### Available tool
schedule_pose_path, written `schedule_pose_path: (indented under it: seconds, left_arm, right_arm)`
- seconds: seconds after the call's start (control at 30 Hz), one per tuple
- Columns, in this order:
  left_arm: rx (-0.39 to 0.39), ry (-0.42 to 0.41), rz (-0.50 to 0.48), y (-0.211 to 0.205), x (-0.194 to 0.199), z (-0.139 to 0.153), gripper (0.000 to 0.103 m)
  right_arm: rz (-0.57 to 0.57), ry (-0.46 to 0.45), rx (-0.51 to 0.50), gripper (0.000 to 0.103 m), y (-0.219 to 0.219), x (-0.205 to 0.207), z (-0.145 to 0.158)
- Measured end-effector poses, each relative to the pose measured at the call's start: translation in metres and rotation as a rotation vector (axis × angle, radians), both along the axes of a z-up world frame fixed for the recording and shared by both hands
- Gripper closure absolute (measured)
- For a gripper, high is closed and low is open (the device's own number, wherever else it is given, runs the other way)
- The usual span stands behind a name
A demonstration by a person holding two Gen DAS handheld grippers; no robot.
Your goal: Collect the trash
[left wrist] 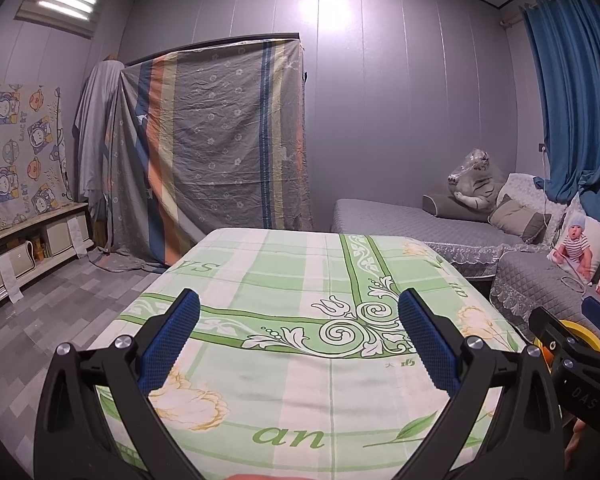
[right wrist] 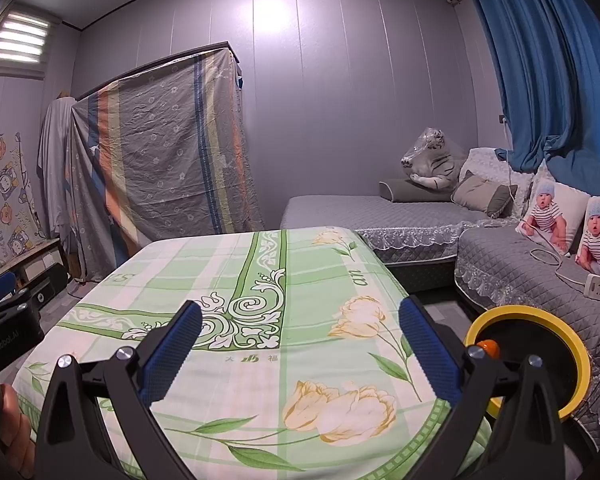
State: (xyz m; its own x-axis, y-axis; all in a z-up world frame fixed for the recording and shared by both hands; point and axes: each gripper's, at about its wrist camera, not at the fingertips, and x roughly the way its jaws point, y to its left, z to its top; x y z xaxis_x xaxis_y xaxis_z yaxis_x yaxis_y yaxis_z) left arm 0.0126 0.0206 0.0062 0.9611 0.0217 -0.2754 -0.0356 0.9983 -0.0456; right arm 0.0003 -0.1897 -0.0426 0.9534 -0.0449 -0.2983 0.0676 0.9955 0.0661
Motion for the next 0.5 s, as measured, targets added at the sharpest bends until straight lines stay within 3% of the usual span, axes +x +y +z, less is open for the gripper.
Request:
schedule_pose_path:
  seconds: [0.5]
  left_arm:
    - [-0.003,0.003,-0.008,0.0002,0.0027,0.0003,0.008]
  right_arm:
    - [-0.002,0.004,0.008,0.008,-0.0011,-0.0001,-0.0009]
